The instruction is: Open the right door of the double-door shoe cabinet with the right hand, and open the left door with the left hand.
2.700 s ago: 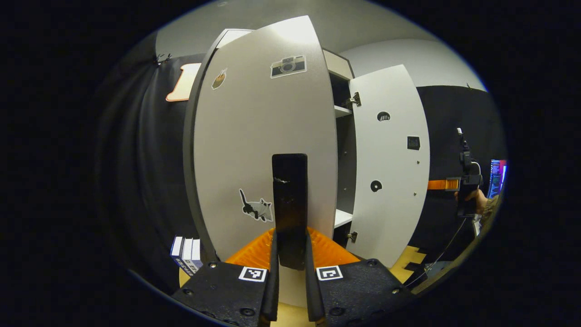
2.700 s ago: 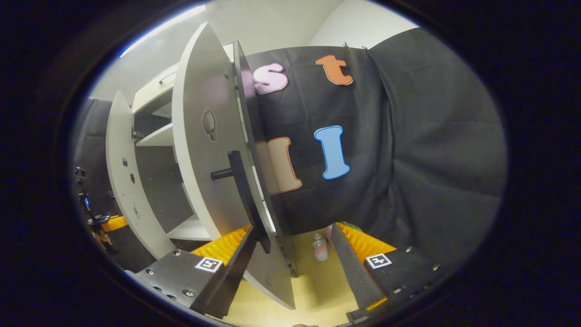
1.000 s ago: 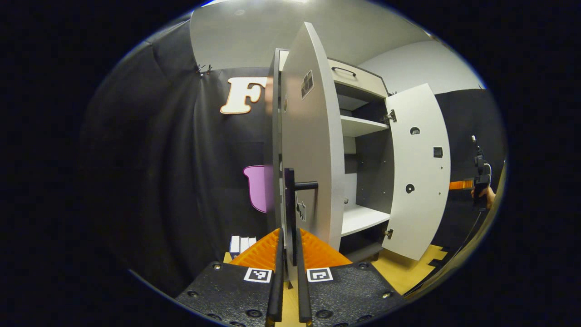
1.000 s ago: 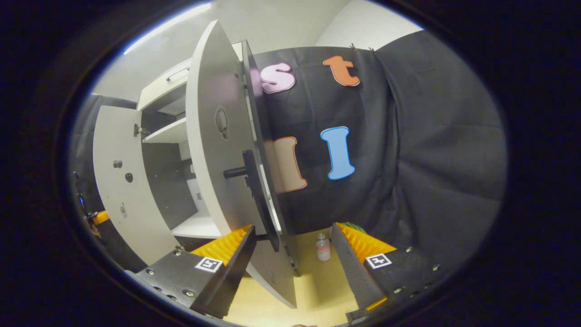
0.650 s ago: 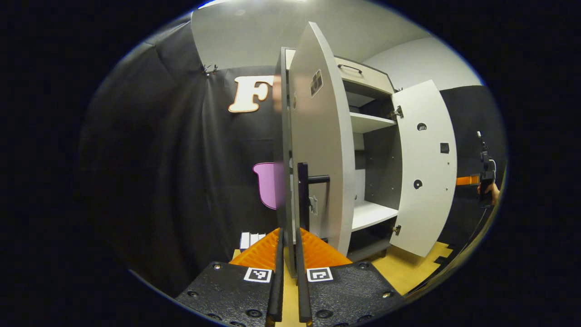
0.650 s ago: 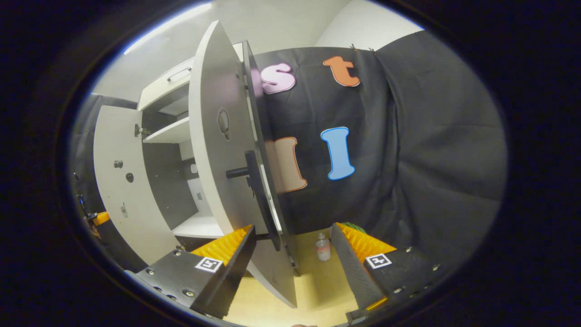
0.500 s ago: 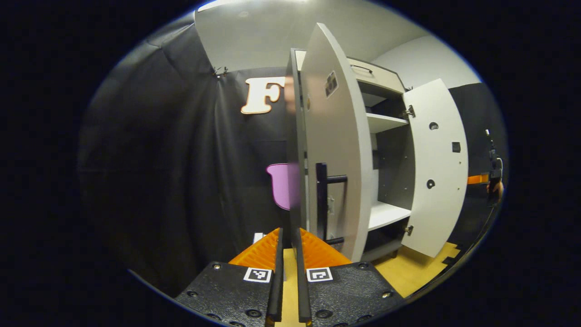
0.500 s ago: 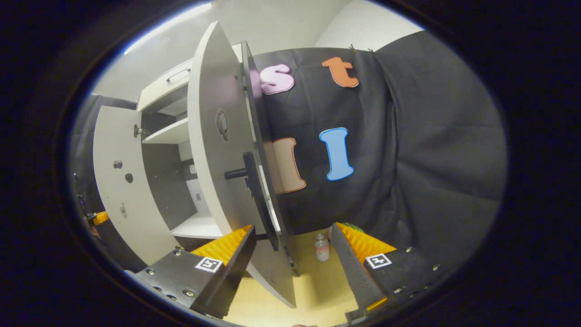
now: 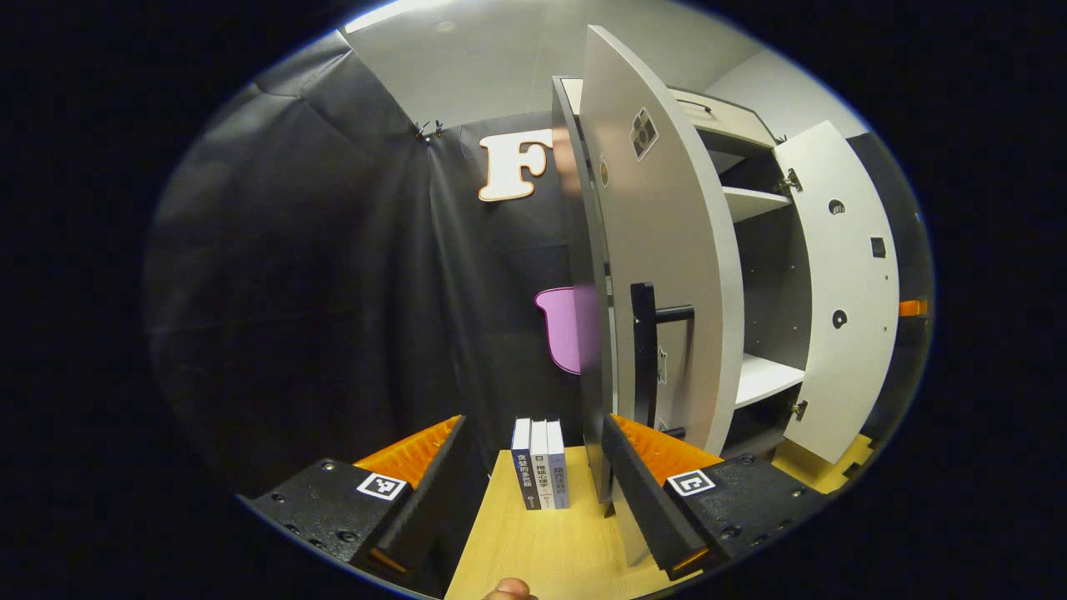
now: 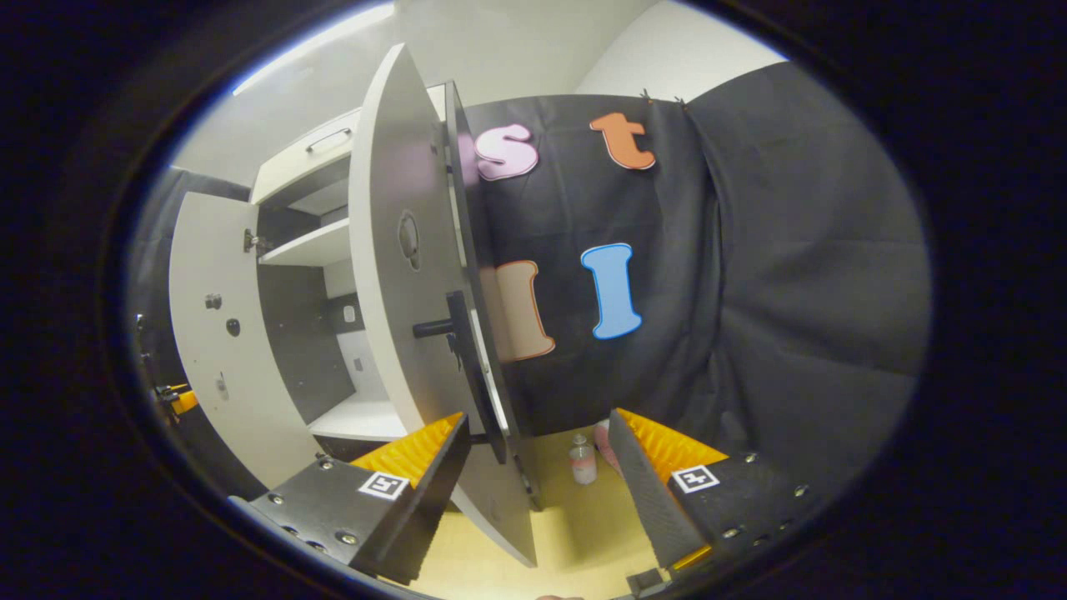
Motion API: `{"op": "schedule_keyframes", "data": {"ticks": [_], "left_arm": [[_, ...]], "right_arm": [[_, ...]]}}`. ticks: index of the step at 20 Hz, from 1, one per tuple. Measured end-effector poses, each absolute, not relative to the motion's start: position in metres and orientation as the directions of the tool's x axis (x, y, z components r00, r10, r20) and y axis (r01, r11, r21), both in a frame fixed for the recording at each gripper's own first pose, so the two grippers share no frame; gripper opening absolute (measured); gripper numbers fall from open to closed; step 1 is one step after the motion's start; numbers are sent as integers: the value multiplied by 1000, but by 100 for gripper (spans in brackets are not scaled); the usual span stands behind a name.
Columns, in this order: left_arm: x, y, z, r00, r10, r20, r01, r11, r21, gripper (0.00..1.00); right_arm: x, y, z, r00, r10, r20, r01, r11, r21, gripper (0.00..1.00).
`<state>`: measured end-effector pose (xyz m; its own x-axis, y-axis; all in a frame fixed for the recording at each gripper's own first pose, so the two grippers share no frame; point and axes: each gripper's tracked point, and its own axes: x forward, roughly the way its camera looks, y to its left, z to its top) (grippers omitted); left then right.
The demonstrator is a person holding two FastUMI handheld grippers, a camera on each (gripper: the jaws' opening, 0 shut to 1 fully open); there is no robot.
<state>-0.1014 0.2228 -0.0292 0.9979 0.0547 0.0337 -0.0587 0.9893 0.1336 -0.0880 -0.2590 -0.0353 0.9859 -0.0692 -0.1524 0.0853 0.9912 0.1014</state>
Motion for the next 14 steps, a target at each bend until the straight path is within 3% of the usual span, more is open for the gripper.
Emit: {"op": "schedule_keyframes", "data": {"ticks": [9, 14], "left_arm": [[-127, 221, 10, 989, 128, 77, -135, 986, 98, 98], [-142, 185, 50, 989, 75, 130, -90, 989, 115, 98]], "right_arm": [[-104, -252, -19, 986, -86, -147, 92, 995, 38, 98], [-111, -231, 7, 992, -49, -112, 51, 999, 12, 99]]}}
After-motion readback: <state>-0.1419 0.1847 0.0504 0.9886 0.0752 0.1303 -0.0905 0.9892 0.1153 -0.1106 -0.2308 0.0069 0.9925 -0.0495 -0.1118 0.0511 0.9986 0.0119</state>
